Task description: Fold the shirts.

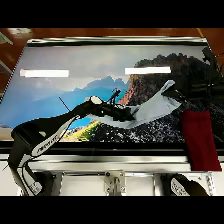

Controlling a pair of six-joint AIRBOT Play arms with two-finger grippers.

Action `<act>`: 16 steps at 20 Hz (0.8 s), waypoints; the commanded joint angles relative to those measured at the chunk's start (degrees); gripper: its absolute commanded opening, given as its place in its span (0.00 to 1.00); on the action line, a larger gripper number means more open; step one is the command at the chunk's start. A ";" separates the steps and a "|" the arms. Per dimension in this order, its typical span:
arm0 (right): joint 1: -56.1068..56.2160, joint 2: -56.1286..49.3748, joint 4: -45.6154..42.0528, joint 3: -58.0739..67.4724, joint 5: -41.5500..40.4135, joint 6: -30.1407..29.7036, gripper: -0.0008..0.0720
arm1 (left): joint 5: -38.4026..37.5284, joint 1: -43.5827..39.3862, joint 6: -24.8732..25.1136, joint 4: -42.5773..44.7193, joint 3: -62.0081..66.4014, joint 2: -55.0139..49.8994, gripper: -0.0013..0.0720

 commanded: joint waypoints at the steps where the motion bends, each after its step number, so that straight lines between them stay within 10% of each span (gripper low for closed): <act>1: 0.04 0.61 -0.17 0.04 0.70 1.18 0.09 | 1.66 2.73 3.06 -7.82 0.50 0.68 0.06; 12: 38.47 -21.00 -2.95 -0.02 -38.47 4.02 0.09 | -10.64 42.16 9.44 -1.90 0.52 40.72 0.06; 16: 46.45 -34.86 9.22 0.00 -54.55 3.65 0.09 | -21.62 52.22 7.93 -1.18 0.48 52.35 0.06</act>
